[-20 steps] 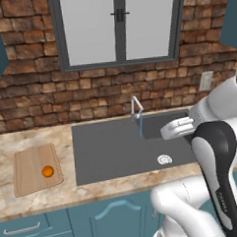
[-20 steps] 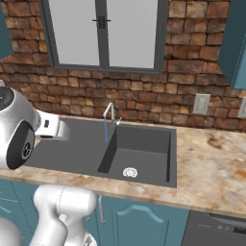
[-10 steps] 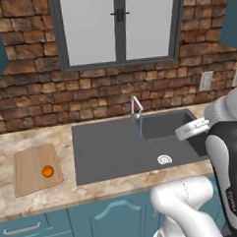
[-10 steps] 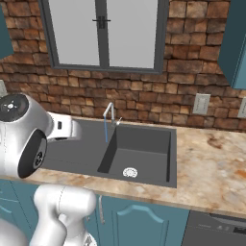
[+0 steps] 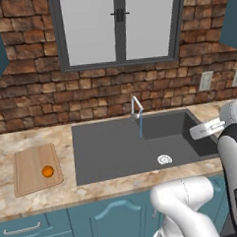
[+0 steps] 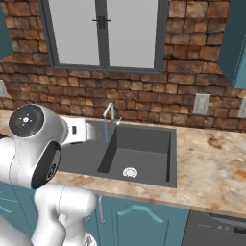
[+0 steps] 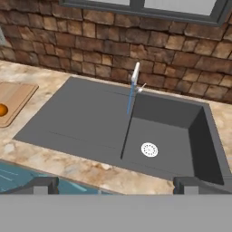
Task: Pick the tangerine from the sink and place it on the cutting board to airdry. Then turn off the sink faucet.
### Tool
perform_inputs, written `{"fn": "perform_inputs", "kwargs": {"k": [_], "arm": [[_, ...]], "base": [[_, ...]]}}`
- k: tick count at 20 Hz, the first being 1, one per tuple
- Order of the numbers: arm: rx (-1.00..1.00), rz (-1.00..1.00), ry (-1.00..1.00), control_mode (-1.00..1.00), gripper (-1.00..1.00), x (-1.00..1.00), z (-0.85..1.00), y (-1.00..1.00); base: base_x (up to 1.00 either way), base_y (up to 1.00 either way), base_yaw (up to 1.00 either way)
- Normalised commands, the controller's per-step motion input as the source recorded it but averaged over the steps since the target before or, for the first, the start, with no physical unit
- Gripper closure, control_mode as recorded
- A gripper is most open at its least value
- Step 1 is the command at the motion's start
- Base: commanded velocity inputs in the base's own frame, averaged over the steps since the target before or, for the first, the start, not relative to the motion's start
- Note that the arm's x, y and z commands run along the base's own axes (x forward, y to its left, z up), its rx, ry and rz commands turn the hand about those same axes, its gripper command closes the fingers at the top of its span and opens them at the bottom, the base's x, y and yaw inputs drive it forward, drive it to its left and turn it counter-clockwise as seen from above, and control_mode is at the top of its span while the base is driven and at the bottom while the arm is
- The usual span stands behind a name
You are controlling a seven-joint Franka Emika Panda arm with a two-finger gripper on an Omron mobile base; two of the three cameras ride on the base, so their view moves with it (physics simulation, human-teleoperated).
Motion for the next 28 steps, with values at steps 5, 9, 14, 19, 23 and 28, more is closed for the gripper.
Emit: {"fn": "perform_inputs", "kwargs": {"k": [5,9,14,19,23,28], "arm": [[-0.01,0.0,-0.1,-1.0,-1.0,0.13,-0.03,-0.32],[-0.02,0.0,-0.13,-1.0,-1.0,0.16,-0.14,-0.28],[0.0,0.0,-0.1,-1.0,-1.0,0.22,-0.23,-0.18],[0.0,0.02,-0.05,-1.0,-1.0,0.26,-0.14,-0.12],[0.0,0.03,-0.04,-1.0,-1.0,0.35,-0.2,-0.11],[0.0,0.03,-0.02,-1.0,-1.0,0.41,-0.24,-0.12]], "base": [[0.0,0.0,0.0],[0.0,0.0,0.0],[0.0,0.0,0.0],[0.0,0.0,0.0],[0.0,0.0,0.0],[0.0,0.0,0.0]]}}
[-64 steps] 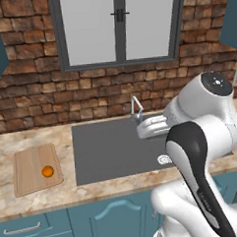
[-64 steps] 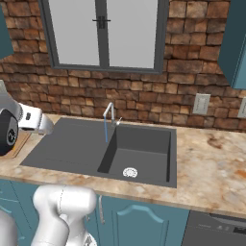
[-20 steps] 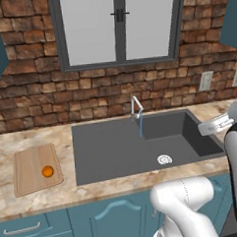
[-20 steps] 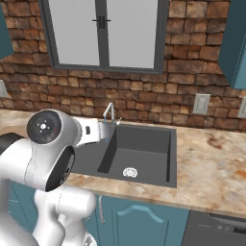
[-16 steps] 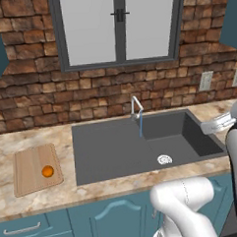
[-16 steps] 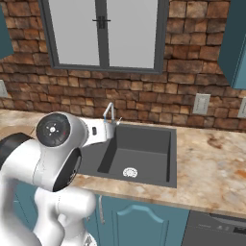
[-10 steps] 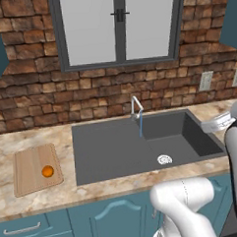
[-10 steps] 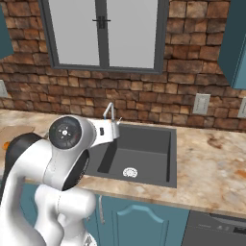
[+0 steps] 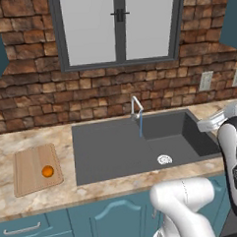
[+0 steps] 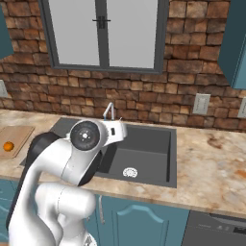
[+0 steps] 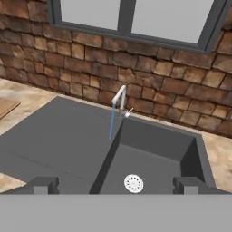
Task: Pick the tangerine from the sink and place it on the cutting board to airdry. Then turn off the sink faucet.
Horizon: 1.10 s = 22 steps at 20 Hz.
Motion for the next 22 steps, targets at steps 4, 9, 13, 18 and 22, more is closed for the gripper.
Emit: {"fn": "perform_inputs", "kwargs": {"k": [4,9,13,18,22], "arm": [[-0.01,0.04,0.0,-1.0,-1.0,0.4,-0.14,-0.25],[0.0,0.07,0.0,-1.0,-1.0,0.27,-0.02,-0.37],[0.0,0.14,0.0,-1.0,-1.0,0.13,-0.01,-0.42],[0.0,0.15,0.02,-1.0,-1.0,0.29,-0.12,-0.23],[0.0,0.16,0.0,-1.0,-1.0,0.34,-0.08,-0.21]], "base": [[0.0,0.0,0.0],[0.0,0.0,0.0],[0.0,0.0,0.0],[0.0,0.0,0.0],[0.0,0.0,0.0]]}}
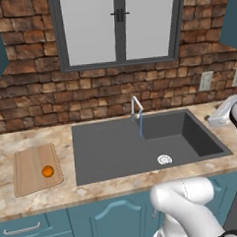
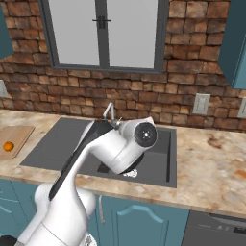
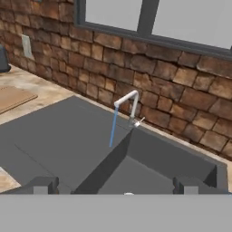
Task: Pick the tangerine from the sink and place it on the cutting board to airdry. Then turn off the sink faucet.
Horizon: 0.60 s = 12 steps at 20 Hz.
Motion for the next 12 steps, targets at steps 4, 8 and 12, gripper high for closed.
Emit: {"fn": "perform_inputs", "kwargs": {"k": [4,8,12], "arm": [[-0.01,0.21,0.0,-1.0,-1.0,0.24,-0.08,-0.23],[-0.01,0.2,0.0,-1.0,-1.0,0.24,-0.15,-0.16],[-0.02,0.16,0.0,-1.0,-1.0,0.21,-0.1,-0.03]], "base": [[0.0,0.0,0.0],[0.0,0.0,0.0],[0.0,0.0,0.0]]}}
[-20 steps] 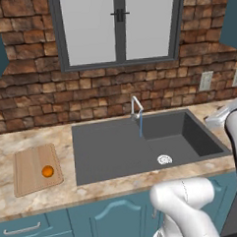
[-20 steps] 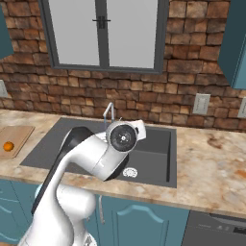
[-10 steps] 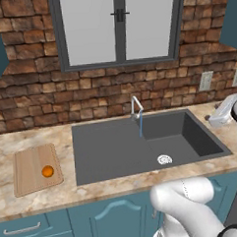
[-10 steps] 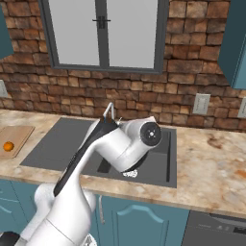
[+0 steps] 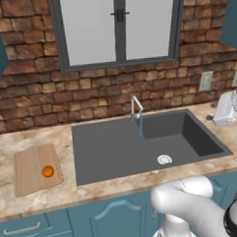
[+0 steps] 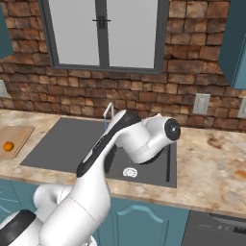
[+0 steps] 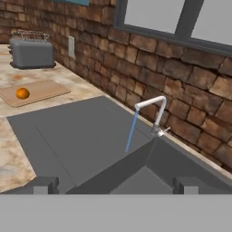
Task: Pick the tangerine from the sink and place it on the cutting board to airdry. Then turn off the sink faucet.
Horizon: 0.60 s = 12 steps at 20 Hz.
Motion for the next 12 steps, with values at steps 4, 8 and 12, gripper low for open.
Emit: {"fn": "perform_inputs", "kwargs": {"k": [4,8,12], "arm": [[0.0,0.1,0.0,-1.0,-1.0,0.34,-0.17,0.0],[0.0,0.1,0.0,-1.0,-1.0,0.35,-0.22,0.0],[0.0,0.09,0.0,-1.0,-1.0,0.24,-0.3,0.0]], "base": [[0.0,0.0,0.0],[0.0,0.0,0.0],[0.0,0.0,0.0]]}}
